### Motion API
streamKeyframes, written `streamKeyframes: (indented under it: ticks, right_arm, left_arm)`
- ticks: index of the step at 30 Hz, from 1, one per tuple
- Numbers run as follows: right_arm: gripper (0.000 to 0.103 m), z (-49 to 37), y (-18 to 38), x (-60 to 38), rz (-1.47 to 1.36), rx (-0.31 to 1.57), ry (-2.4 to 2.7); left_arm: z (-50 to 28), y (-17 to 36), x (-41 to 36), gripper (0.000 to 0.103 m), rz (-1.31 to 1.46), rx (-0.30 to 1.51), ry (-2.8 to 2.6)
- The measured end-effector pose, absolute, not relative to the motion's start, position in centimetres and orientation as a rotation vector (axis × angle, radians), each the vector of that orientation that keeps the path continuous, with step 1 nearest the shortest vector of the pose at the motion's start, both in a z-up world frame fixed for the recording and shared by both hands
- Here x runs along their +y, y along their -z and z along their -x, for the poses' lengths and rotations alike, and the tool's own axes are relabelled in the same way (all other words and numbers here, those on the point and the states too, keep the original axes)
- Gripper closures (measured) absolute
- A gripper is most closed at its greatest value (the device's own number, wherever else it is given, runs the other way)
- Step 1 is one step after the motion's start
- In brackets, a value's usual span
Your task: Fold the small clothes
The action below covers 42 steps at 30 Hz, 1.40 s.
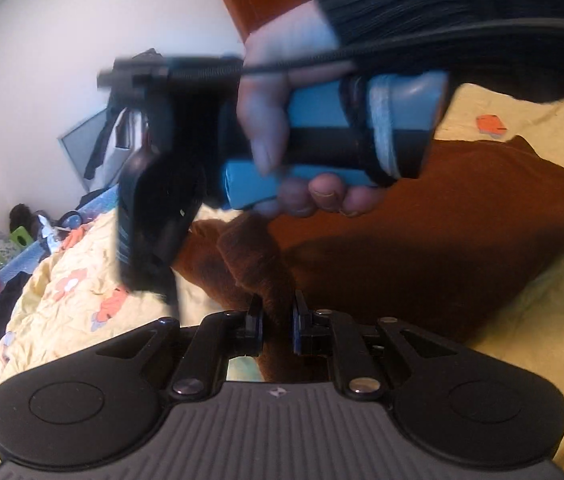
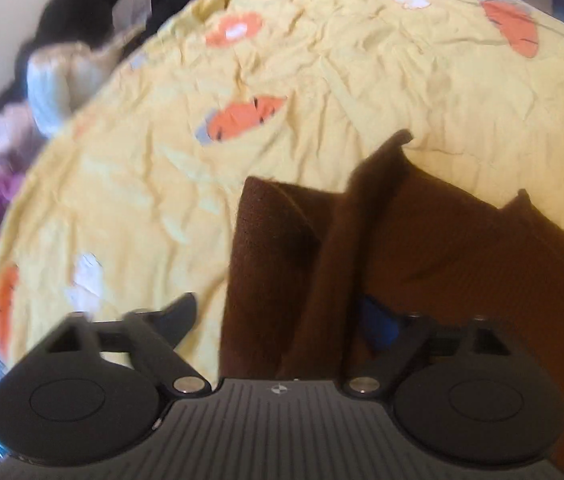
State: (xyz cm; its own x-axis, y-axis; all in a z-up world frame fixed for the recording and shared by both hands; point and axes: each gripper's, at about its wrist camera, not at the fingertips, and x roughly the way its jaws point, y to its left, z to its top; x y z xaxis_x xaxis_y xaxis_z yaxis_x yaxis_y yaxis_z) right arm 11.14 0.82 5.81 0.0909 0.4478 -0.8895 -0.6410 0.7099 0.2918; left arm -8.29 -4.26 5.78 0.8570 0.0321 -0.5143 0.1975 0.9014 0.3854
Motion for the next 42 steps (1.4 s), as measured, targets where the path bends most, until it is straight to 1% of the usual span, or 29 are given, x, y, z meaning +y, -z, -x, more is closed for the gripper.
streamKeyframes:
  ticks: [2, 4, 7, 11, 14, 16, 17, 18, 19, 20, 21, 22, 23, 24, 25, 26, 27, 29, 32, 34, 35, 36, 37, 38, 40, 42]
  right_arm:
    - [0.076, -11.3, -5.5, -0.6, 0.188, 1.206, -0.809]
    - [0.076, -11.9, -6.1, -3.3, 0.115, 1.181, -0.824]
    - [0.077, -11.8, -8.4, -8.8, 0.028, 1.091, -0.837]
    - [0.076, -10.6, -11.3, -18.9, -0.092, 0.991, -0.779]
    - [0.076, -9.7, -10.1, -27.1, -0.219, 0.983, -0.667]
    - [0.068, -9.7, -7.2, -31.4, -0.316, 1.034, -0.574]
    - [0.051, -9.6, -5.6, -33.0, -0.362, 1.061, -0.519]
    - [0.046, -9.3, -4.5, -34.3, -0.416, 1.039, -0.517]
    - [0.045, -8.8, -4.1, -35.4, -0.488, 0.997, -0.541]
    - [0.037, -8.5, -4.0, -36.3, -0.556, 0.973, -0.548]
    - [0.034, -8.3, -4.1, -36.9, -0.601, 0.944, -0.556]
    - [0.034, -8.2, -4.2, -36.9, -0.614, 0.919, -0.569]
    - [0.034, -8.3, -4.2, -36.7, -0.61, 0.908, -0.581]
    - [0.037, -8.6, -4.0, -36.4, -0.595, 0.917, -0.583]
    - [0.042, -9.0, -3.7, -35.6, -0.566, 0.936, -0.573]
    - [0.064, -9.3, -3.3, -35.0, -0.521, 0.957, -0.555]
    - [0.08, -9.4, -3.1, -34.5, -0.475, 0.962, -0.539]
    - [0.081, -9.4, -3.4, -34.7, -0.442, 0.935, -0.558]
    - [0.081, -9.3, -3.5, -35.6, -0.398, 0.929, -0.527]
    - [0.074, -9.1, -2.6, -36.5, -0.467, 0.942, -0.534]
    - [0.063, -8.7, -2.7, -37.0, -0.513, 0.933, -0.532]
    - [0.047, -7.9, -3.4, -37.6, -0.541, 0.913, -0.517]
    - [0.039, -6.9, -4.1, -38.1, -0.553, 0.876, -0.491]
    - [0.036, -5.9, -4.8, -38.5, -0.558, 0.84, -0.473]
    - [0.038, -4.2, -5.6, -39.0, -0.597, 0.816, -0.506]
    - [0.038, -3.0, -5.5, -38.1, -0.572, 0.852, -0.533]
  left_arm:
    - [8.0, -5.7, -4.5, 0.092, -0.465, 0.54, 0.1]
    - [7.9, -6.0, -5.0, 0.092, -0.482, 0.532, 0.121]
    - [7.6, -7.1, -7.0, 0.091, -0.488, 0.487, 0.186]
    - [7.6, -8.7, -12.5, 0.091, -0.493, 0.406, 0.338]
    - [8.2, -7.6, -16.8, 0.092, -0.523, 0.389, 0.466]
    - [7.7, -5.2, -18.9, 0.091, -0.543, 0.481, 0.585]
    - [7.8, -4.3, -19.5, 0.09, -0.56, 0.528, 0.632]
    - [8.3, -3.7, -19.8, 0.09, -0.573, 0.542, 0.646]
    - [9.1, -3.7, -19.6, 0.09, -0.584, 0.509, 0.64]
    - [9.6, -4.0, -18.8, 0.087, -0.582, 0.471, 0.638]
    - [10.0, -4.6, -17.8, 0.082, -0.565, 0.445, 0.64]
    - [10.0, -5.0, -16.3, 0.078, -0.534, 0.429, 0.641]
    - [10.5, -5.5, -15.3, 0.067, -0.5, 0.414, 0.631]
    - [10.5, -6.1, -14.0, 0.05, -0.469, 0.398, 0.603]
    - [10.1, -7.0, -12.8, 0.039, -0.432, 0.373, 0.556]
    - [10.0, -7.5, -11.5, 0.02, -0.402, 0.344, 0.511]
    - [9.9, -7.9, -10.3, 0.013, -0.376, 0.314, 0.464]
    - [10.0, -8.5, -8.6, 0.013, -0.337, 0.311, 0.384]
    - [8.2, -8.3, -6.0, 0.013, -0.254, 0.403, 0.337]
    - [6.4, -8.0, -4.7, 0.013, -0.168, 0.489, 0.354]
    - [5.5, -7.9, -4.2, 0.013, -0.117, 0.533, 0.371]
    - [4.7, -7.7, -3.7, 0.013, -0.059, 0.58, 0.38]
    - [3.7, -7.4, -3.2, 0.013, 0.009, 0.629, 0.392]
    - [2.9, -7.1, -2.5, 0.013, 0.088, 0.67, 0.407]
    - [1.3, -5.9, -0.8, 0.013, 0.292, 0.749, 0.428]
    - [0.7, -4.0, 0.6, 0.013, 0.501, 0.844, 0.463]
